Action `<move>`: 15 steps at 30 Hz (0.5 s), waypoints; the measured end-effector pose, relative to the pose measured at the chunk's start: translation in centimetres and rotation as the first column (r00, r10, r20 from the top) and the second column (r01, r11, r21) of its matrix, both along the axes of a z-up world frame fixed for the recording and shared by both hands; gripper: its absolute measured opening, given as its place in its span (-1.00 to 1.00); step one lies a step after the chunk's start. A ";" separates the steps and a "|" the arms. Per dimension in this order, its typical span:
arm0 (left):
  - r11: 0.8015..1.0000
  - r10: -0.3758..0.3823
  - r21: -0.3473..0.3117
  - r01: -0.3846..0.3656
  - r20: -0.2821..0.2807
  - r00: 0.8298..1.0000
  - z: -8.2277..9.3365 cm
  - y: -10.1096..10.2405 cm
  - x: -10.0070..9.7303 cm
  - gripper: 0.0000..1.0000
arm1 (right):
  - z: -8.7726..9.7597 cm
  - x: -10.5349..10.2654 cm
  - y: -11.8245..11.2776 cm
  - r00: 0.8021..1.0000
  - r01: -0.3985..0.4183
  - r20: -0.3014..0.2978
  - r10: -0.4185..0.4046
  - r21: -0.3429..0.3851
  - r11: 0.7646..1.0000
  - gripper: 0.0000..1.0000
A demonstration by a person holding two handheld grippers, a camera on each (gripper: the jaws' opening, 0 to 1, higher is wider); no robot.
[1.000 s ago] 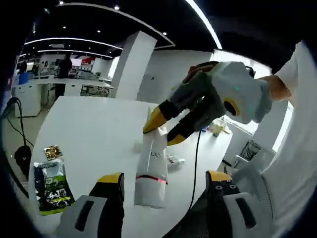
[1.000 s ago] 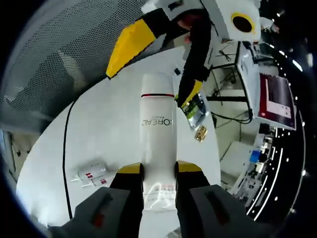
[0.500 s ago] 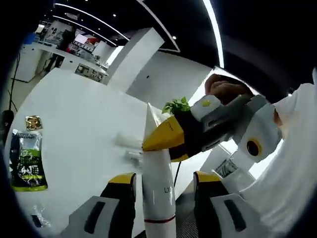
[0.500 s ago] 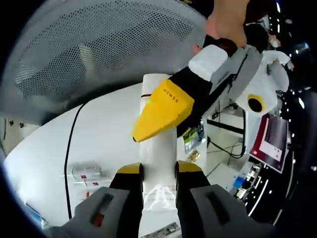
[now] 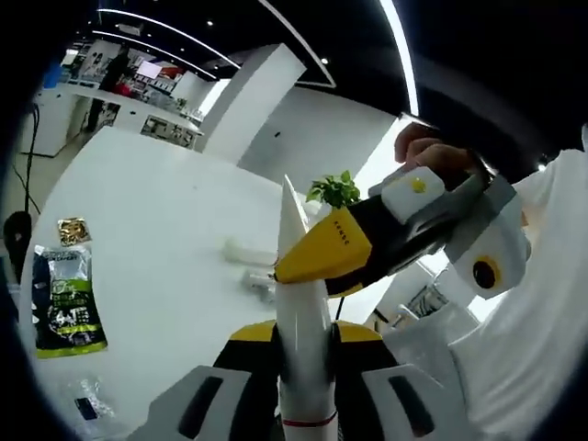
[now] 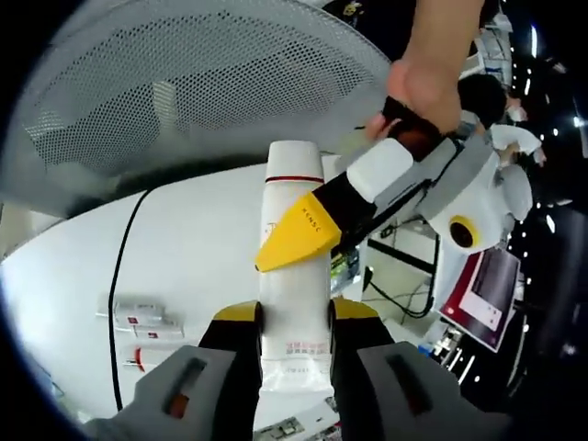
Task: Arrange the skincare products in the storage area until every visible bottle or jar stands upright without overlapping.
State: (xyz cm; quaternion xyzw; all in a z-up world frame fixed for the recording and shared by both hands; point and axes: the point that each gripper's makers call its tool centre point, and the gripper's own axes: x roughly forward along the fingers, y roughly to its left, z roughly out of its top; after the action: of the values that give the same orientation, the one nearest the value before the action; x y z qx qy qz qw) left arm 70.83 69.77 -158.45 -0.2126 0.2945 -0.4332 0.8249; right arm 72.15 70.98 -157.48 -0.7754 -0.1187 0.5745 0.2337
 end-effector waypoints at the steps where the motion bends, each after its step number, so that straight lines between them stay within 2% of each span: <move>1: 1.000 0.008 0.000 -0.008 -0.009 1.000 -0.1 0.2 0.1 -0.62 | -0.1 0.1 0.1 1.000 -0.006 0.000 0.006 0.002 1.000 -0.46; 7: 0.999 0.041 -0.030 -0.043 -0.064 0.997 -0.3 0.6 0.5 -0.68 | -0.4 0.6 0.5 0.998 -0.044 0.035 0.043 0.007 0.999 -0.42; 11: 0.998 0.048 -0.043 -0.053 -0.108 0.993 -0.7 0.6 0.6 -0.69 | -0.9 0.6 0.5 1.000 -0.029 0.012 0.029 0.022 0.999 -0.40; 13: 0.998 0.042 -0.048 -0.048 -0.122 0.992 -0.8 0.4 0.5 -0.70 | -1.0 0.5 0.4 0.999 -0.033 0.007 0.032 0.048 0.998 -0.40; 15: 0.997 0.040 -0.063 -0.048 -0.132 0.990 -0.7 0.3 0.4 -0.70 | -0.7 0.8 0.4 1.000 0.023 -0.012 -0.021 0.102 0.995 -0.39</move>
State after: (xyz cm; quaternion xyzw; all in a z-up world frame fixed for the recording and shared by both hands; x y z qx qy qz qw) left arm 71.25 70.08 -159.13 -0.2740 0.3286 -0.4096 0.8057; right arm 72.92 71.42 -158.23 -0.7606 -0.1379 0.5694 0.2798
